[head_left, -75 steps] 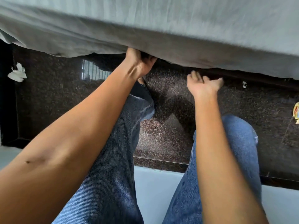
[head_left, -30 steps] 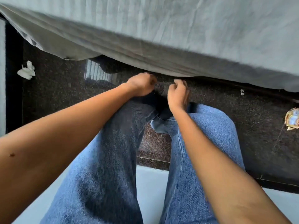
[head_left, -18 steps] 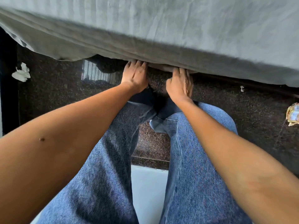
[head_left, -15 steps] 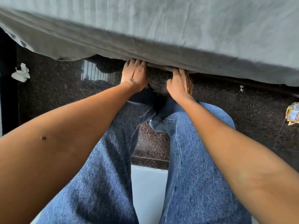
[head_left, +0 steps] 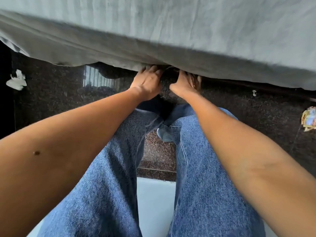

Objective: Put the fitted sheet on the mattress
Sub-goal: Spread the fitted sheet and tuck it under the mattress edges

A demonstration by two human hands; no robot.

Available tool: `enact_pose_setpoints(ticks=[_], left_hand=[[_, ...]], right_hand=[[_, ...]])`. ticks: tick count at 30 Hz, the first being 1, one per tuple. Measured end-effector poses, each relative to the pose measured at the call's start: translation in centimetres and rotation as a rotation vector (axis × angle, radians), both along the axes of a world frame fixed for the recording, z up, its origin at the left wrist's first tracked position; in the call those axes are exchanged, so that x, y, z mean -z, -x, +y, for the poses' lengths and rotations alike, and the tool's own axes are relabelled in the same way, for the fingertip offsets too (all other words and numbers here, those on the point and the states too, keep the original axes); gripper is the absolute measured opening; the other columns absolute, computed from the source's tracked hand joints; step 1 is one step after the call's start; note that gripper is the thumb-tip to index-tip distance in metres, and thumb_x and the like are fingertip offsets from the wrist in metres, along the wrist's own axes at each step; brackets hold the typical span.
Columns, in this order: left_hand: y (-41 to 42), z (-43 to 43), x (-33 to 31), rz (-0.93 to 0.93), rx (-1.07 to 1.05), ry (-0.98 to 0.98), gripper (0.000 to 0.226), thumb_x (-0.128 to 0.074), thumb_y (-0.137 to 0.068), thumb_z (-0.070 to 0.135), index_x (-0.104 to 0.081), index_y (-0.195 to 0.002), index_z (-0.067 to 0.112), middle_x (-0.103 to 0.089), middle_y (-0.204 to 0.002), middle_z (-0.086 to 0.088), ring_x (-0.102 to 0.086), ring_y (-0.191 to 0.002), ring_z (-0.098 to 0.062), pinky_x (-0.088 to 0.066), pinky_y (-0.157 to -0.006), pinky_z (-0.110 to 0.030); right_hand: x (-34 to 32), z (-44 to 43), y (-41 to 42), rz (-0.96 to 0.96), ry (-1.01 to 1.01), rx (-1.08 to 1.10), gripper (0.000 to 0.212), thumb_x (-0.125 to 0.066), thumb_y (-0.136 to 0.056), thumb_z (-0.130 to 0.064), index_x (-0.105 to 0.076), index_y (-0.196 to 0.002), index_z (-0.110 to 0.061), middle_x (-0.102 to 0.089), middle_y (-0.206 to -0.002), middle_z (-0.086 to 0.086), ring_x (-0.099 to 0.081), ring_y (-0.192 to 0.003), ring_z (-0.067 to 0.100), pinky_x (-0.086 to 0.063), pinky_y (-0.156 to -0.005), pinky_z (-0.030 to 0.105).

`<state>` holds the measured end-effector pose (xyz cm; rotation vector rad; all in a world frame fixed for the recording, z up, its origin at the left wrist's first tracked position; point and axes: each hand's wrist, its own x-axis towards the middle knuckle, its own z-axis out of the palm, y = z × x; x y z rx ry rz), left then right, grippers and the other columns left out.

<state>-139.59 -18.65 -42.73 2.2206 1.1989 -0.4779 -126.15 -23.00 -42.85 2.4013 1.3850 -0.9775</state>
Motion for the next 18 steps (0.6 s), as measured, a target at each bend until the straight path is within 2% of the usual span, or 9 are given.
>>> enact_pose_setpoints(ticks=[3,7,9,12,18], left_hand=[[-0.3,0.2,-0.1,-0.003,-0.023,-0.002,0.058,-0.041,-0.092,0.021,-0.026,-0.147,0.015,-0.033,-0.149,-0.010,-0.032,-0.136,-0.027,-0.019,-0.114,-0.038],[-0.6,0.1,0.3,0.054,-0.063,0.054,0.057,-0.036,-0.097,0.028,-0.016,-0.150,0.017,-0.021,-0.156,-0.004,-0.017,-0.143,-0.023,-0.007,-0.116,-0.040],[-1.3,0.1,0.9,0.108,-0.119,0.049,0.054,-0.035,-0.097,0.029,-0.021,-0.148,0.016,-0.025,-0.154,-0.004,-0.017,-0.143,-0.023,-0.001,-0.118,-0.043],[-2.6,1.1,1.6,0.197,-0.215,-0.009,0.047,-0.032,-0.097,0.032,-0.039,-0.140,0.017,-0.039,-0.147,-0.008,-0.026,-0.140,-0.025,0.000,-0.117,-0.046],[-1.8,2.5,1.3,0.277,-0.159,0.025,0.047,-0.032,-0.094,0.037,-0.047,-0.136,0.020,-0.047,-0.140,-0.008,-0.035,-0.133,-0.026,-0.016,-0.113,-0.042]], right_hand=[[0.4,1.0,-0.3,0.035,0.023,0.036,0.065,-0.056,-0.078,-0.024,-0.037,-0.140,-0.018,-0.041,-0.144,0.006,-0.031,-0.137,0.025,-0.022,-0.112,0.036],[1.4,1.8,-0.6,0.001,0.078,-0.070,0.061,-0.056,-0.081,-0.025,-0.039,-0.139,-0.016,-0.038,-0.147,0.006,-0.025,-0.141,0.023,-0.012,-0.115,0.040],[2.1,2.1,-0.6,-0.018,0.068,-0.083,0.058,-0.057,-0.083,-0.024,-0.040,-0.138,-0.015,-0.041,-0.146,0.006,-0.025,-0.141,0.023,-0.010,-0.116,0.042],[2.6,2.0,-0.8,-0.061,0.027,-0.090,0.058,-0.057,-0.084,-0.022,-0.039,-0.139,-0.015,-0.042,-0.144,0.008,-0.027,-0.140,0.025,-0.009,-0.117,0.044],[2.3,1.8,-0.8,0.004,0.028,-0.105,0.060,-0.057,-0.083,-0.025,-0.040,-0.139,-0.016,-0.042,-0.145,0.008,-0.029,-0.139,0.025,-0.016,-0.116,0.043]])
